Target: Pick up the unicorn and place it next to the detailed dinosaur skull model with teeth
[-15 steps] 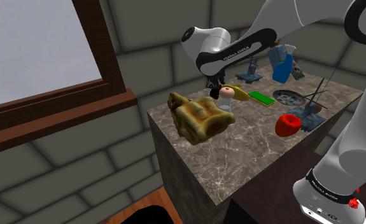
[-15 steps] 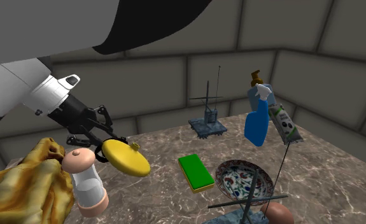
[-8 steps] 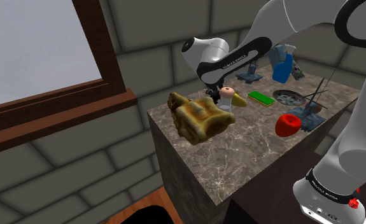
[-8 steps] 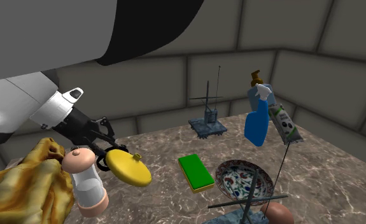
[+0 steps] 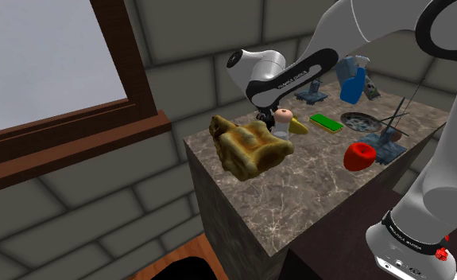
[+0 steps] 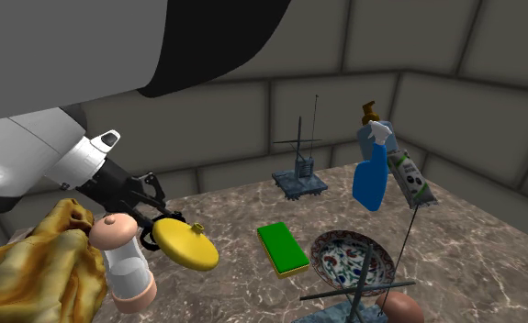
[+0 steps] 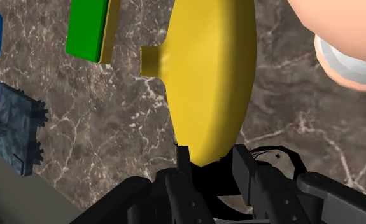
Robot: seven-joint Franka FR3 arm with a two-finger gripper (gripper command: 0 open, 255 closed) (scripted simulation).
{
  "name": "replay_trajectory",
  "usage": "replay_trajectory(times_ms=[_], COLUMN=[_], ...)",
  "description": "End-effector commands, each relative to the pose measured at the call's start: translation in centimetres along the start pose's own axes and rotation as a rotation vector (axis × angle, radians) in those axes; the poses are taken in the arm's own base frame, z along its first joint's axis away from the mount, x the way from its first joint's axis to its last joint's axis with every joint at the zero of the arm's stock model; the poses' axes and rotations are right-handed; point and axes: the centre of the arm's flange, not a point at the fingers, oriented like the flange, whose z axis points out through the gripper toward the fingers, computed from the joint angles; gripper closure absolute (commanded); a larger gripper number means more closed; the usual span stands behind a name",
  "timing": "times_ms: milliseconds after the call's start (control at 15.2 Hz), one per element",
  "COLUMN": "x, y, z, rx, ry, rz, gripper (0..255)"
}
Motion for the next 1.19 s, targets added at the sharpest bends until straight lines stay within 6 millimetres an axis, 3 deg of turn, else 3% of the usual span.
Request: replay_trajectory(times_ms=[0,330,594,1122], x=[0.0,-0.1,0.0,0.0], y=[0.0,0.0,0.0,0.0], z=[0.4,0.4,-4.6,-4.6], rx=[0.0,-0.001,-0.001,-0.001], ry=[-0.009,-0.009,-0.009,-0.009], rz=[0.0,0.0,0.0,0.0], gripper=[0,0,0,0])
